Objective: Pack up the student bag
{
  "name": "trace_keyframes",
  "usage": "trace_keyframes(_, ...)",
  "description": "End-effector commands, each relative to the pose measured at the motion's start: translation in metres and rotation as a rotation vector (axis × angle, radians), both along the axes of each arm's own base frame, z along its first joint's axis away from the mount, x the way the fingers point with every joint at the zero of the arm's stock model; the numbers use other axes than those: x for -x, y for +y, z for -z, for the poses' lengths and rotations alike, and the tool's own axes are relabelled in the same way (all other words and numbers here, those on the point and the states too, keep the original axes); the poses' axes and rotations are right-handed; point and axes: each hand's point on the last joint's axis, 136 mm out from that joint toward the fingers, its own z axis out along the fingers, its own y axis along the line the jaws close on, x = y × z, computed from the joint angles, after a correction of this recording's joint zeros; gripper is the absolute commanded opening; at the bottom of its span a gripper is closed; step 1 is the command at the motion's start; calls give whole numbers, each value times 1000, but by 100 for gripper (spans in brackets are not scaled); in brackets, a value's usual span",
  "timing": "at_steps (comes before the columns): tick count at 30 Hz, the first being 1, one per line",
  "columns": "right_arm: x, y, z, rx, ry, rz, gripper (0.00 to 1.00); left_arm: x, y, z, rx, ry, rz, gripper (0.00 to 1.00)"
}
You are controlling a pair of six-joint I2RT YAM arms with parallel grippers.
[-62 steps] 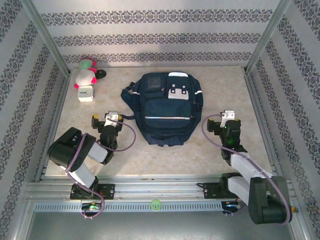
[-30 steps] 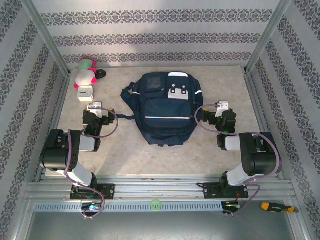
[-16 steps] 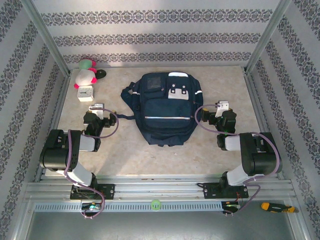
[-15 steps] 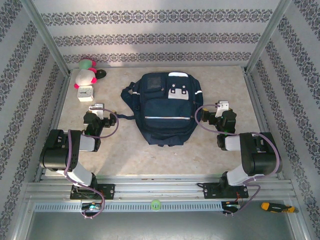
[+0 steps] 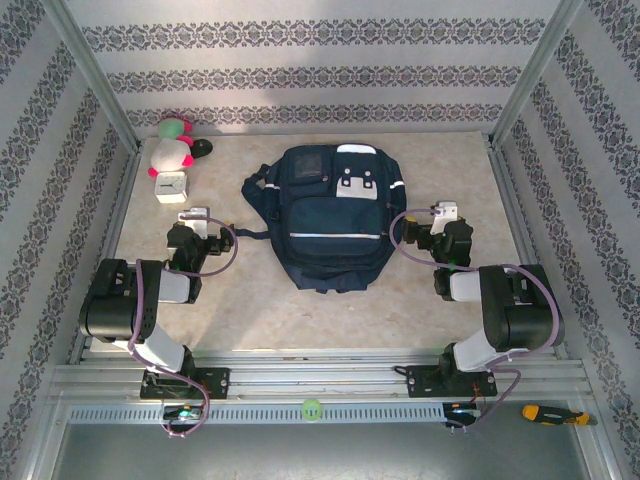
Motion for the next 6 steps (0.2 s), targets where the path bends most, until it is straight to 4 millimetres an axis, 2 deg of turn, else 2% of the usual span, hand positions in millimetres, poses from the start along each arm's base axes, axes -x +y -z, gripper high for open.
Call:
trace_keyframes(1, -5, -3, -12, -13, -40, 10, 98, -4, -1, -4, 4, -2, 9, 99)
trace_keyframes(6, -5, -3, -11, -13, -40, 10, 98, -4, 0, -5, 4, -4, 5, 99)
